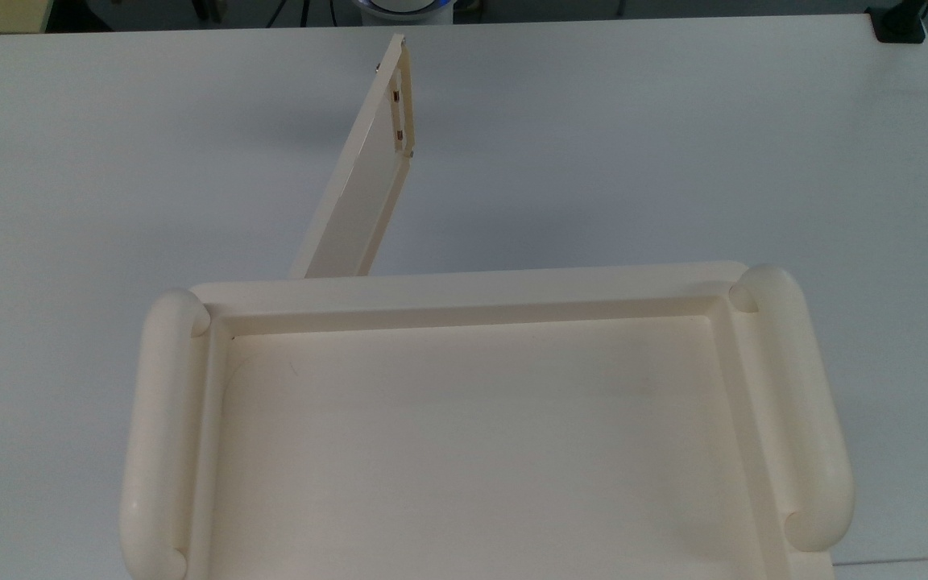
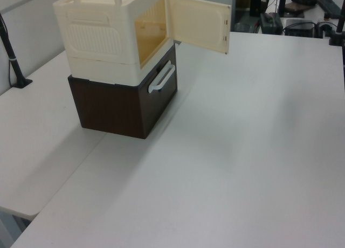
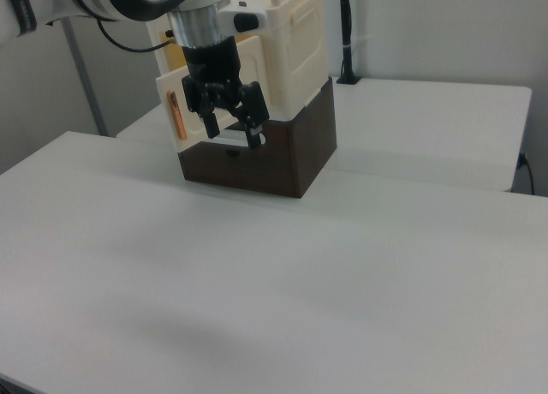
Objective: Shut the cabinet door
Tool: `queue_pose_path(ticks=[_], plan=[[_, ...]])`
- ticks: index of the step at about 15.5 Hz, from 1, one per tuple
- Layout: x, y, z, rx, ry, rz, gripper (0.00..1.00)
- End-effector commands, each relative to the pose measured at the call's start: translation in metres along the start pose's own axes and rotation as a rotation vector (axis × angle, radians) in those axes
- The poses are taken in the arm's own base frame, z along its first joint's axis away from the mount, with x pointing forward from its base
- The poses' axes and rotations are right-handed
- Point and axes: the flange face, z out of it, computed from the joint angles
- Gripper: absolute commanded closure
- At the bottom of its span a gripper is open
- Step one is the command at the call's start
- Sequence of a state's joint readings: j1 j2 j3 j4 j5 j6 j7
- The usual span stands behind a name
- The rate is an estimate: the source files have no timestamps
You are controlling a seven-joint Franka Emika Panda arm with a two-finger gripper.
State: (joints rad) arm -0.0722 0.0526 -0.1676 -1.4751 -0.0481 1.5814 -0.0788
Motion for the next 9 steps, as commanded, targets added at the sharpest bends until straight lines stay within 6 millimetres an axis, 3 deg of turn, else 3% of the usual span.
queue_pose_path(ticks=[1, 9], plan=[[-0.0031, -0.0065, 0.0002, -0.007, -0.001, -0.023, 0.00], [-0.0011, -0.0104, 0.0024, 0.002, -0.001, -0.037, 0.00]])
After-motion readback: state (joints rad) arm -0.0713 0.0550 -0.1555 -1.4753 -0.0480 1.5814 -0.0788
